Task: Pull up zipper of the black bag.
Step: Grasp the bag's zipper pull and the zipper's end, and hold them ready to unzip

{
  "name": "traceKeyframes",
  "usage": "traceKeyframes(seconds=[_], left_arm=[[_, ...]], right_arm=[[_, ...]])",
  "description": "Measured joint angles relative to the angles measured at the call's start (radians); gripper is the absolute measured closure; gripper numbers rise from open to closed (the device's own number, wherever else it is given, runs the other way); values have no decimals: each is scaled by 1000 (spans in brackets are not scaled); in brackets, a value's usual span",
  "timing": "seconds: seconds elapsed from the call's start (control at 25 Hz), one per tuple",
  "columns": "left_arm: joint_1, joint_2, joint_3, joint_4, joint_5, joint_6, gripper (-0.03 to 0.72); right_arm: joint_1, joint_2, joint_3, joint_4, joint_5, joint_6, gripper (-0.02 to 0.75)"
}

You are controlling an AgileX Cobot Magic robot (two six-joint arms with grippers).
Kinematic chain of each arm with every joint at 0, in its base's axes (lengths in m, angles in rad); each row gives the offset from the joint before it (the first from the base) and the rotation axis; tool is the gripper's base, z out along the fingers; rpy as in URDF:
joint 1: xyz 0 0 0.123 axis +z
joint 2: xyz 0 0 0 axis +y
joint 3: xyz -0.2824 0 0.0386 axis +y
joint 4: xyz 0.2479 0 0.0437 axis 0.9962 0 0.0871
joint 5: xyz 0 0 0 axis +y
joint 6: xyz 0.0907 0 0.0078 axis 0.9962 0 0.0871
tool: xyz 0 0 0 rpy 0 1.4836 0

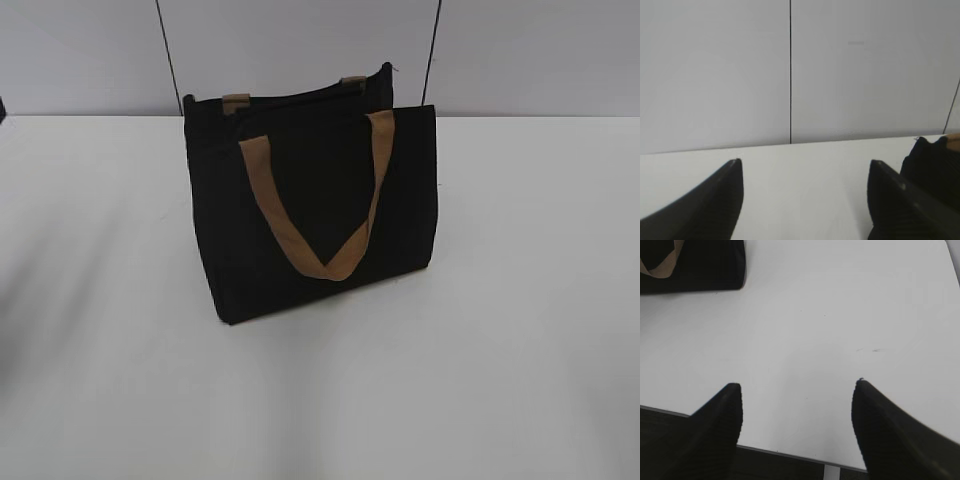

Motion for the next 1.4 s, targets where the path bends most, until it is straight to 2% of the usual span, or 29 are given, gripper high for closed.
traceKeyframes(seconds=[0.28,0.4,0.6,0.76,1.16,1.4], left_arm=[[-30,257,0,88,-213,-113,111],[-37,380,0,138,-359,-140,111],[-38,548,0,147,-595,-147,116],[-38,612,0,159,-613,-149,118],[-38,740,-3,273,-625,-173,119],[-38,854,-44,389,-622,-175,122]], right_arm=[[0,0,0,0,0,0,217],[0,0,0,0,0,0,217],[0,0,0,0,0,0,217],[0,0,0,0,0,0,218],[0,0,0,0,0,0,218],[0,0,0,0,0,0,218]])
